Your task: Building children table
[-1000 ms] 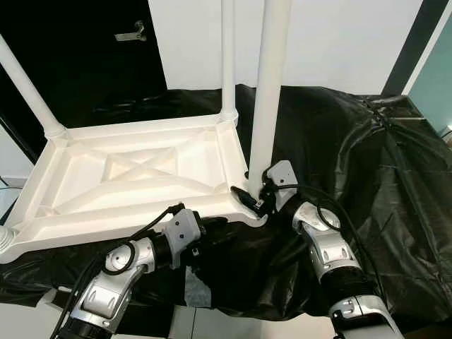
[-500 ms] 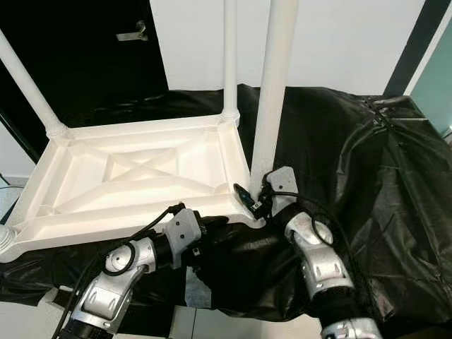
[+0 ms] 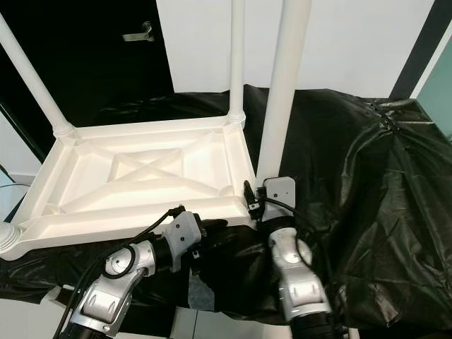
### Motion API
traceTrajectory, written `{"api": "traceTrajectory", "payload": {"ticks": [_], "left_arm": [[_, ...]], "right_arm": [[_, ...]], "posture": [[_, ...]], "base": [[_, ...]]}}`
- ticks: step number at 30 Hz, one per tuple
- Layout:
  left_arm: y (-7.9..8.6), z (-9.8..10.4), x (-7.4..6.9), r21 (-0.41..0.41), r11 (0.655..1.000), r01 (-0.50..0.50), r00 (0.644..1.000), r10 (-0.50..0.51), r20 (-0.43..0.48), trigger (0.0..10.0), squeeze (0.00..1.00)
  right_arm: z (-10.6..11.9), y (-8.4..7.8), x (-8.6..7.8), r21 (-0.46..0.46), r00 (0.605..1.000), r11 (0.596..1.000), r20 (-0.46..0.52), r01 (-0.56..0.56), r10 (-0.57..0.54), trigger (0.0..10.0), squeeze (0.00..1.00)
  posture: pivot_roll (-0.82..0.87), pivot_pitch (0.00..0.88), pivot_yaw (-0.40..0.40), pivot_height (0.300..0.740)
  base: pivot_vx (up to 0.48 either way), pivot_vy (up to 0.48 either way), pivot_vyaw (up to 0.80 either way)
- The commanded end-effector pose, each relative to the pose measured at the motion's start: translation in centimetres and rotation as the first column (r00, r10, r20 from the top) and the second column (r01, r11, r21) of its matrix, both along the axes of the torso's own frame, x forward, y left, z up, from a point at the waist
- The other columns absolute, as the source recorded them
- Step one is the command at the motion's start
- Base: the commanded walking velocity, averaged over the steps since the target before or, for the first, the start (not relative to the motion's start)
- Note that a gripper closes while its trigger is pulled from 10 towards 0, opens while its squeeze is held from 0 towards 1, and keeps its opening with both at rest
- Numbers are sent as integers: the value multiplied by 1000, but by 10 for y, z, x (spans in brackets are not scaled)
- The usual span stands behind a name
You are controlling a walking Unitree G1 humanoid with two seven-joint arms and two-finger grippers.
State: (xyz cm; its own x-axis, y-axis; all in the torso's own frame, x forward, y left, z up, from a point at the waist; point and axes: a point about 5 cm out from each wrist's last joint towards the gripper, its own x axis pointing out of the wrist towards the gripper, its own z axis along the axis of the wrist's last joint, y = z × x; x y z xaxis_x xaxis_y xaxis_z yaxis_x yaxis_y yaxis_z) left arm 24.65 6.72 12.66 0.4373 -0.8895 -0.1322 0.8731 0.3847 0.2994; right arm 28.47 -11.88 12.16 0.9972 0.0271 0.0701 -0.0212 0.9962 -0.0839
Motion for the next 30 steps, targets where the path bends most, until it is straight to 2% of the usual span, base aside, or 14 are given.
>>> {"api": "traceTrajectory", "payload": {"ticks": [1, 3, 4, 7, 8, 10, 14, 15, 17, 18, 22, 26, 29, 30], "left_arm": [[6, 2, 5, -24, 988, -155, 987, 155, 34, 10000, 0], [8, 0, 4, -14, 988, -151, 988, 151, 35, 10000, 0], [8, 0, 4, -11, 989, -149, 988, 150, 34, 10000, 0], [9, 0, 3, -8, 989, -148, 988, 148, 35, 10000, 0], [11, 0, 4, -7, 989, -150, 988, 150, 36, 10000, 0], [12, 1, 6, -5, 988, -155, 987, 155, 39, 10000, 0], [12, 3, 6, -5, 988, -155, 987, 155, 45, 10000, 0], [12, 3, 7, -6, 988, -154, 987, 154, 46, 10000, 0], [12, 3, 6, -6, 988, -153, 987, 154, 46, 10000, 0], [12, 4, 7, -6, 988, -152, 987, 152, 47, 10000, 0], [11, 4, 8, -7, 989, -149, 988, 149, 48, 10000, 0], [9, 5, 9, -14, 990, -140, 989, 140, 50, 10000, 0], [5, 6, 9, -22, 992, -122, 991, 123, 46, 10000, 0], [5, 6, 9, -22, 992, -122, 991, 123, 46, 10000, 0]], "right_arm": [[-20, -4, -6, -9, 995, 1000, -100, 21, -22, 10000, 0], [-19, -7, -6, -24, 994, 999, -102, 22, -25, 10000, 0], [-19, -9, -6, -26, 995, 999, -100, 21, -24, 10000, 961], [-17, -11, -7, -37, 995, 999, -92, 23, -26, 10000, 961], [-16, -14, -6, -41, 996, 999, -86, 19, -23, 10000, 1000], [-15, -18, -7, -47, 998, 999, -70, 0, -3, 10000, 1000], [-7, -34, -10, -88, 991, 987, -17, -132, 131, 10000, 1000], [-6, -36, -10, -87, 987, 983, -13, -163, 163, 10000, 937], [-5, -38, -10, -86, 983, 980, -11, -181, 181, 10000, 937], [-4, -40, -9, -88, 973, 969, -18, -230, 229, 10000, 0], [-2, -43, -7, -101, 954, 949, -30, -298, 297, 10000, 0], [3, -45, 1, -139, 917, 906, -40, -399, 397, 10000, 0], [8, -38, 12, -164, 836, 820, -71, -548, 545, 10000, 0], [8, -38, 12, -164, 836, 820, -71, -548, 545, 10000, 0]], "posture": [[54, 0, 4, 740], [56, 0, 3, 740], [59, 0, 1, 740], [59, 0, 1, 740], [59, 0, 3, 740], [60, 0, 4, 740], [56, 0, 10, 740], [55, 0, 10, 740], [53, 0, 12, 740], [49, 0, 14, 740], [45, 0, 17, 740], [40, 0, 20, 740], [38, 0, 20, 740], [38, 0, 20, 740]], "base": [[0, 0, 0], [0, 0, 0], [0, 0, 0], [0, 0, 0], [0, 0, 0], [0, 0, 0], [0, 0, 0], [0, 0, 0], [0, 0, 0], [0, 0, 0], [0, 0, 0], [0, 0, 0], [0, 0, 0], [0, 0, 0]]}}
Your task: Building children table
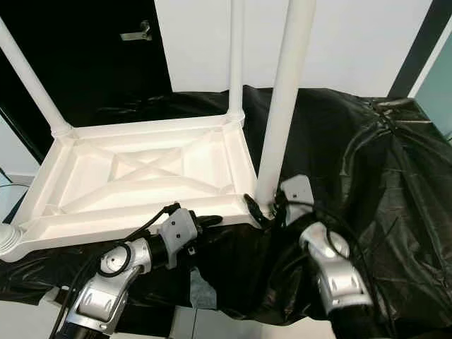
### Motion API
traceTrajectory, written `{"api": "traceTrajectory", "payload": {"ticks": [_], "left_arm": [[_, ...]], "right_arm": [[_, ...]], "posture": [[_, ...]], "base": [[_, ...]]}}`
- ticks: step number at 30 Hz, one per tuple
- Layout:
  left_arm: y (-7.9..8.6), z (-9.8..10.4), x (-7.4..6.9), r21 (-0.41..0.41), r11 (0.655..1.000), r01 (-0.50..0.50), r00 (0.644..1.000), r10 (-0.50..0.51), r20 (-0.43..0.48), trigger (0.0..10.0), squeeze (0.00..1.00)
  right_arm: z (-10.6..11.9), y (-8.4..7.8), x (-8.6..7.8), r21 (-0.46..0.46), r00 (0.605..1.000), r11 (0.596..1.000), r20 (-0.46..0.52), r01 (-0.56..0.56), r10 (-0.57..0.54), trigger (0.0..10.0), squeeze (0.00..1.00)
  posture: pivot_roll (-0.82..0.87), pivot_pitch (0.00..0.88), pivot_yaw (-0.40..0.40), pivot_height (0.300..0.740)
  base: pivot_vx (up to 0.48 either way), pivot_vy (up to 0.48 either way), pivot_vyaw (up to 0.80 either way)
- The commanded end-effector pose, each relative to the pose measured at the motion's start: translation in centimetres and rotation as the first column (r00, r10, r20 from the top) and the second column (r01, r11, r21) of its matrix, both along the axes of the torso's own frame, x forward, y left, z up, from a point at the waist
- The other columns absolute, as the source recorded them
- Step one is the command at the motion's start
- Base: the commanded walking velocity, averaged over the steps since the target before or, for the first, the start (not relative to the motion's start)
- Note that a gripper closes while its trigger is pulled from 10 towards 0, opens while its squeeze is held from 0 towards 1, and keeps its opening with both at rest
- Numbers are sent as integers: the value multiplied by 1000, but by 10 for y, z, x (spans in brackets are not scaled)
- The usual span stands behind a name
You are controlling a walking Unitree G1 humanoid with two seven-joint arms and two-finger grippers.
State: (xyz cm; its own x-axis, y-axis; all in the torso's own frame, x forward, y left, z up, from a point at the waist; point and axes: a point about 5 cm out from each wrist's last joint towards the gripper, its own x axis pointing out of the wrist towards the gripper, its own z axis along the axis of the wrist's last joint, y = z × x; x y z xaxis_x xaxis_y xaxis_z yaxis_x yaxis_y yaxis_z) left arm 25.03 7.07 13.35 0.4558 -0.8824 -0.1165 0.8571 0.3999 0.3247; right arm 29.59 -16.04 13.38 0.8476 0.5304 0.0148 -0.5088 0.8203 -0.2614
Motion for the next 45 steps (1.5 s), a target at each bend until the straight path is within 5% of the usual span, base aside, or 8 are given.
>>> {"api": "traceTrajectory", "payload": {"ticks": [1, 3, 4, 7, 19, 20, 38, 45], "left_arm": [[1, -1, 6, -20, 995, -102, 995, 102, 14, 10000, 0], [0, -1, 6, -20, 995, -98, 995, 98, 12, 10000, 0], [0, -1, 5, -20, 995, -98, 995, 98, 11, 10000, 0], [1, -1, 5, -20, 995, -98, 995, 98, 11, 10000, 0], [2, -2, 2, -19, 994, -109, 994, 109, 5, 10000, 0], [1, -2, 2, -20, 994, -107, 994, 107, 3, 10000, 0], [8, 0, 10, -4, 994, -109, 994, 109, 12, 10000, 0], [10, 1, 11, -3, 993, -115, 993, 115, 17, 10000, 0]], "right_arm": [[-3, 7, 4, -5, 995, 995, -29, -100, 100, 10000, 0], [-1, 10, 8, -12, 988, 989, -30, -150, 149, 10000, 0], [-1, 12, 9, -24, 984, 984, -37, -178, 177, 4353, 0], [-2, 14, 10, -36, 975, 975, -56, -217, 215, 0, 0], [-9, 3, 8, -1, 980, 985, -93, -175, 174, 0, 0], [-10, 7, 7, -11, 991, 994, -79, -105, 104, 10000, 0], [-16, 54, -6, 125, 911, 903, -71, 411, -405, 10000, 0], [-13, 67, -10, 146, 917, 905, -67, 400, -394, 10000, 0]], "posture": [[39, 0, 18, 740], [39, 0, 18, 740], [48, 0, 10, 740], [55, 0, 3, 740], [56, 0, -6, 740], [48, 0, -3, 740], [29, 0, 14, 740], [26, 0, 14, 740]], "base": [[0, 0, 0], [0, 0, 0], [0, 0, 0], [0, 0, 0], [0, 0, 0], [0, 0, 0], [0, 0, 0], [0, 0, 0]]}}
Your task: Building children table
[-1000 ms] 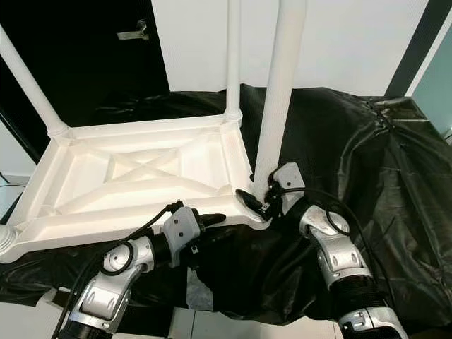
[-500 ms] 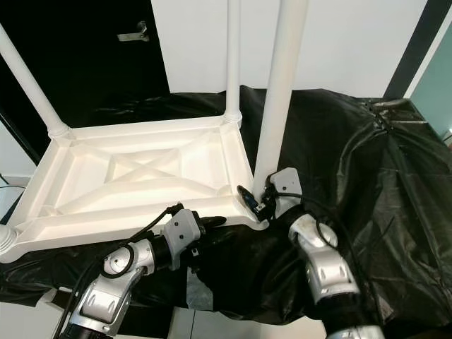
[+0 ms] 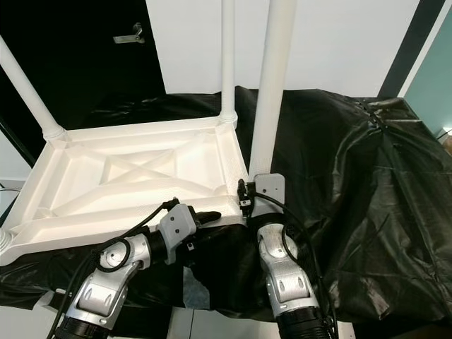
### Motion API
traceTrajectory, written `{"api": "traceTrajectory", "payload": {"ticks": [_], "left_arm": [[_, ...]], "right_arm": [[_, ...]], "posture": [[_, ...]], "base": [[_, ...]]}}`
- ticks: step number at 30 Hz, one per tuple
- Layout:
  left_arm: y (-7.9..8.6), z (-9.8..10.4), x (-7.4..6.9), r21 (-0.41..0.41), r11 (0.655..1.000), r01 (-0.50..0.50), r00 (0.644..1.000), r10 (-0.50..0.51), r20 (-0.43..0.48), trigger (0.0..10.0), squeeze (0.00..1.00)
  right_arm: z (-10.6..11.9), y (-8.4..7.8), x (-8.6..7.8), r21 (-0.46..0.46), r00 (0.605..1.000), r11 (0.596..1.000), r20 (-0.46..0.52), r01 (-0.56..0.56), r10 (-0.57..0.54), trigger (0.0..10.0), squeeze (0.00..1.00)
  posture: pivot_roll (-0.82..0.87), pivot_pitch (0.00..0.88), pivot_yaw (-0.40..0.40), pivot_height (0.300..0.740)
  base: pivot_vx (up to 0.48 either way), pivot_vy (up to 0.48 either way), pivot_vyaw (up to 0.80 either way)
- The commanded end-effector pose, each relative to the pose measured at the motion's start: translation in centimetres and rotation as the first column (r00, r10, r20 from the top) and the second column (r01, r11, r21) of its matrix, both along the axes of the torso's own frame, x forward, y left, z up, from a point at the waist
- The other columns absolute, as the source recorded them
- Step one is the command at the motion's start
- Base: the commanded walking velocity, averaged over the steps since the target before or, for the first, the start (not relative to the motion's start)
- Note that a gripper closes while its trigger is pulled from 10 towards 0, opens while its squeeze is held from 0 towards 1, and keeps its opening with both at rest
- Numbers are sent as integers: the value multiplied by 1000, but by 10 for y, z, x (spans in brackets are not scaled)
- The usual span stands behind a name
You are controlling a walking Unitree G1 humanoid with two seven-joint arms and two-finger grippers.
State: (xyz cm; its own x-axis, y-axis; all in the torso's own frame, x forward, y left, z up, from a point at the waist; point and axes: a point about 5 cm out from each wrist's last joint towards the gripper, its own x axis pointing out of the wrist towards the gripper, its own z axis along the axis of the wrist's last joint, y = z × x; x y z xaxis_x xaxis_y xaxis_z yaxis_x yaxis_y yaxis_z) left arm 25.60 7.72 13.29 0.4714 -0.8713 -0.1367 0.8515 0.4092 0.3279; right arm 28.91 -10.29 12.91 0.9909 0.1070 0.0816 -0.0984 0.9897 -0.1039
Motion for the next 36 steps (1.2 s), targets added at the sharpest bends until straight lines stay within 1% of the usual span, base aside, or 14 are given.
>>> {"api": "traceTrajectory", "payload": {"ticks": [1, 2, 3, 4, 5, 6, 13, 14, 15, 17, 25, 31, 34, 36], "left_arm": [[3, 1, 5, -23, 995, -96, 995, 96, 22, 10000, 0], [2, 0, 5, -23, 995, -95, 995, 96, 22, 10000, 0], [2, 0, 4, -24, 995, -95, 995, 96, 21, 10000, 0], [2, 0, 4, -25, 995, -95, 995, 96, 20, 10000, 0], [2, 0, 4, -25, 995, -95, 995, 96, 20, 10000, 0], [2, 0, 4, -26, 995, -96, 995, 96, 20, 10000, 0], [2, 0, 2, -26, 995, -96, 995, 97, 19, 10000, 0], [2, -1, 2, -26, 995, -95, 995, 96, 18, 10000, 0], [2, -1, 2, -25, 995, -94, 995, 95, 17, 10000, 0], [2, -1, 2, -24, 995, -93, 996, 93, 17, 10000, 0], [6, 1, 3, -15, 996, -85, 996, 85, 19, 10000, 0], [13, 4, 3, 13, 998, -66, 997, 66, 27, 10000, 0], [14, 5, 4, 15, 998, -66, 997, 66, 29, 10000, 0], [14, 6, 4, 18, 998, -67, 997, 66, 32, 10000, 0]], "right_arm": [[-8, 7, -4, -5, 999, 1000, -44, -30, 30, 10000, 0], [-8, 5, -4, -7, 999, 1000, -43, -23, 22, 10000, 0], [-8, 3, -4, -11, 999, 1000, -42, -17, 16, 10000, 125], [-8, 2, -4, -15, 999, 1000, -41, -12, 11, 10000, 757], [-8, 2, -4, -15, 999, 1000, -41, -12, 11, 10000, 757], [-7, 2, -4, -14, 999, 1000, -35, -15, 15, 10000, 1000], [-1, -9, -10, 7, 992, 992, 11, -126, 126, 10000, 1000], [0, -16, -12, 11, 987, 987, 21, -159, 159, 10000, 624], [1, -22, -14, 10, 981, 982, 22, -190, 190, 10000, 78], [0, -29, -15, 7, 972, 972, 22, -233, 233, 10000, 0], [2, -57, -14, -16, 919, 919, 15, -394, 394, 10000, 0], [7, -77, -2, -63, 827, 825, -80, -562, 557, 10000, 0], [7, -78, 0, -58, 816, 815, -86, -576, 571, 10000, 0], [9, -79, 3, -64, 768, 767, -117, -638, 629, 10000, 0]], "posture": [[26, 0, 12, 740], [26, 0, 12, 740], [26, 0, 10, 740], [26, 0, 10, 740], [26, 0, 10, 740], [27, 0, 9, 740], [31, 0, 9, 740], [31, 0, 10, 740], [31, 0, 11, 740], [29, 0, 15, 740], [38, 0, 48, 740], [47, 0, 79, 740], [48, 0, 80, 740], [59, 0, 83, 740]], "base": [[0, 0, 0], [0, 0, 0], [0, 0, 0], [0, 0, 0], [0, 0, 0], [0, 0, 0], [0, 0, 0], [0, 0, 0], [0, 0, 0], [0, 0, 0], [0, 0, 0], [0, 0, 0], [0, 0, 0], [0, 0, 0]]}}
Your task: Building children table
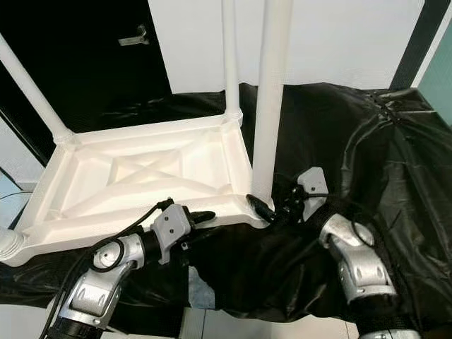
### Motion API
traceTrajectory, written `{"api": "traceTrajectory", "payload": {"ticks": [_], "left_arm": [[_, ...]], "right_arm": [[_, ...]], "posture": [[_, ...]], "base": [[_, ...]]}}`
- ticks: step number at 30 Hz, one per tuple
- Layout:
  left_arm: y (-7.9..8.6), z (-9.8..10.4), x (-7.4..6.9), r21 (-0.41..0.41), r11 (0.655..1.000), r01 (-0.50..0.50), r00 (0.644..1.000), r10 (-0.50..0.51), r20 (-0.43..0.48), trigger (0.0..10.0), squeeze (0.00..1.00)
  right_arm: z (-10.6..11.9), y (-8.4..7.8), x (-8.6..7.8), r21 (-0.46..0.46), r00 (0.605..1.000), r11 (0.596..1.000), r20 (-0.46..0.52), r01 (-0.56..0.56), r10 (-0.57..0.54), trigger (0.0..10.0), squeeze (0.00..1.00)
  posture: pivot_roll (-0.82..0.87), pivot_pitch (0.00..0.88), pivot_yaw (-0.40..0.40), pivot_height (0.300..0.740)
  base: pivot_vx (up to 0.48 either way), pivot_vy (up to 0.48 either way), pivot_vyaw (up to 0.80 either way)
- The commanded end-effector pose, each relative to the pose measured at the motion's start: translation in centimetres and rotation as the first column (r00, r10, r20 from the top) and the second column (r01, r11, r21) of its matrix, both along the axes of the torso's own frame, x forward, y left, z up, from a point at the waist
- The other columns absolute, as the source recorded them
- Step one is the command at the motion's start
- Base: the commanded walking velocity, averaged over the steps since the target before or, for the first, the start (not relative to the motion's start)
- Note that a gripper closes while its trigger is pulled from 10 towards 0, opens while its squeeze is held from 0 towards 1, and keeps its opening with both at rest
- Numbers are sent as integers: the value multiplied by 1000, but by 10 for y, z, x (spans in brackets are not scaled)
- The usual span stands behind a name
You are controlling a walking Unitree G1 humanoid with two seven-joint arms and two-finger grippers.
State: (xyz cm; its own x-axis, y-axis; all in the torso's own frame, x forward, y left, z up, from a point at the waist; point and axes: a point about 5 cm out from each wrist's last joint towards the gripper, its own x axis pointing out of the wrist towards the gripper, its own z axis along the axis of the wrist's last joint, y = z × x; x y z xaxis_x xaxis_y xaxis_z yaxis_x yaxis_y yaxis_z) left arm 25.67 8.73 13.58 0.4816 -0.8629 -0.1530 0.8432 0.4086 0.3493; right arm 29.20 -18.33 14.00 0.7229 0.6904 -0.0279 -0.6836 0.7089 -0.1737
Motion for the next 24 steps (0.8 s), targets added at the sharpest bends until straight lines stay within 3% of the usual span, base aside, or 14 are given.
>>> {"api": "traceTrajectory", "payload": {"ticks": [1, 13, 14, 15, 19, 24], "left_arm": [[4, 4, 3, -7, 998, -57, 998, 57, 21, 10000, 0], [7, 6, -2, 2, 998, -59, 998, 59, 18, 10000, 0], [8, 5, -2, 4, 998, -60, 998, 60, 16, 10000, 0], [8, 5, -3, 5, 998, -60, 998, 60, 13, 10000, 0], [7, 4, -4, 4, 998, -59, 998, 59, 6, 10000, 0], [2, 3, -4, -7, 998, -55, 998, 55, -2, 10000, 0]], "right_arm": [[1, 3, 2, -30, 993, 993, -37, -114, 113, 10000, 0], [14, 16, 20, -128, 955, 946, -35, -298, 296, 10000, 0], [14, 18, 22, -135, 951, 941, -35, -309, 307, 8863, 0], [14, 19, 23, -140, 949, 939, -38, -314, 312, 118, 0], [13, 18, 24, -139, 948, 937, -49, -320, 316, 0, 0], [6, 8, 23, -101, 968, 964, -72, -247, 241, 0, 0]], "posture": [[71, 0, 85, 740], [114, 0, 77, 740], [117, 0, 74, 740], [118, 0, 69, 740], [115, 0, 65, 740], [89, 0, 55, 740]], "base": [[0, 0, 0], [0, 0, 0], [0, 0, 0], [0, 0, 0], [0, 0, 0], [0, 0, 0]]}}
